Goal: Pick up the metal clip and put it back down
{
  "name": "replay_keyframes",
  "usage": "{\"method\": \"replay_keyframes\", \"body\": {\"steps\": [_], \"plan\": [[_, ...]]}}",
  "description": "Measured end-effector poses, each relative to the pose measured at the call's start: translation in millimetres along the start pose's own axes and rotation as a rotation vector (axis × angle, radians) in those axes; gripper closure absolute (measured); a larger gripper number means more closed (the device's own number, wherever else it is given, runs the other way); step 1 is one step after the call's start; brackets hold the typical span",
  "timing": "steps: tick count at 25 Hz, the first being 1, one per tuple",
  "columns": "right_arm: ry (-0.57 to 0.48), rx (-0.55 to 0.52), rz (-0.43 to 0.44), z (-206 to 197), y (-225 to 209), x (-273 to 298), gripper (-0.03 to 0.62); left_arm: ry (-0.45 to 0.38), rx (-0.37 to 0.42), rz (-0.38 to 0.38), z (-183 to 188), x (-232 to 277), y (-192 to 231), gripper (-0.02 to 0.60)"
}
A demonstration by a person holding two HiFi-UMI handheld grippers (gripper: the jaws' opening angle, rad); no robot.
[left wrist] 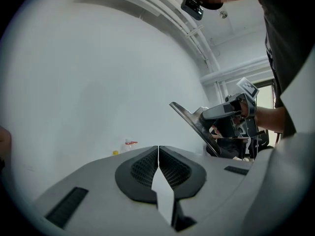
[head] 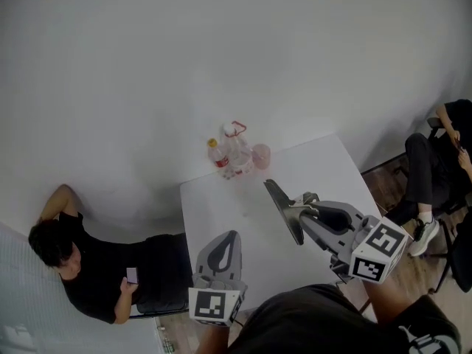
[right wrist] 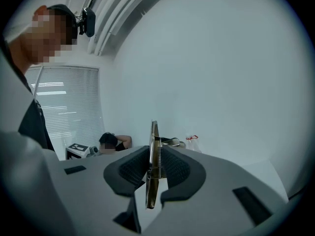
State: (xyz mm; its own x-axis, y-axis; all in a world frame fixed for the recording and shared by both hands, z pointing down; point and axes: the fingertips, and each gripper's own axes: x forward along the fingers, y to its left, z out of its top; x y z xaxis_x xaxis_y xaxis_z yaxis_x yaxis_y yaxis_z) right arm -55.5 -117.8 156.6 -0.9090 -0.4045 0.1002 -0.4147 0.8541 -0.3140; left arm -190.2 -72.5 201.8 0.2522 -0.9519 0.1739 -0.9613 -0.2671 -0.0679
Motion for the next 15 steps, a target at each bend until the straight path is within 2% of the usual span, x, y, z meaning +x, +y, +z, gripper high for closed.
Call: {"method": "replay_keyframes", "body": {"steps": [10, 15], "plan": [[-0.011, 0.056, 0.035, 0, 4, 1, 0.503, 0.009, 0.008, -0.001, 5, 0, -6, 0.56], [-0.023, 0.055, 0.027, -1, 2, 1, 0.503, 0.047, 0.055, 0.001, -5, 4, -6, 0.56]]}}
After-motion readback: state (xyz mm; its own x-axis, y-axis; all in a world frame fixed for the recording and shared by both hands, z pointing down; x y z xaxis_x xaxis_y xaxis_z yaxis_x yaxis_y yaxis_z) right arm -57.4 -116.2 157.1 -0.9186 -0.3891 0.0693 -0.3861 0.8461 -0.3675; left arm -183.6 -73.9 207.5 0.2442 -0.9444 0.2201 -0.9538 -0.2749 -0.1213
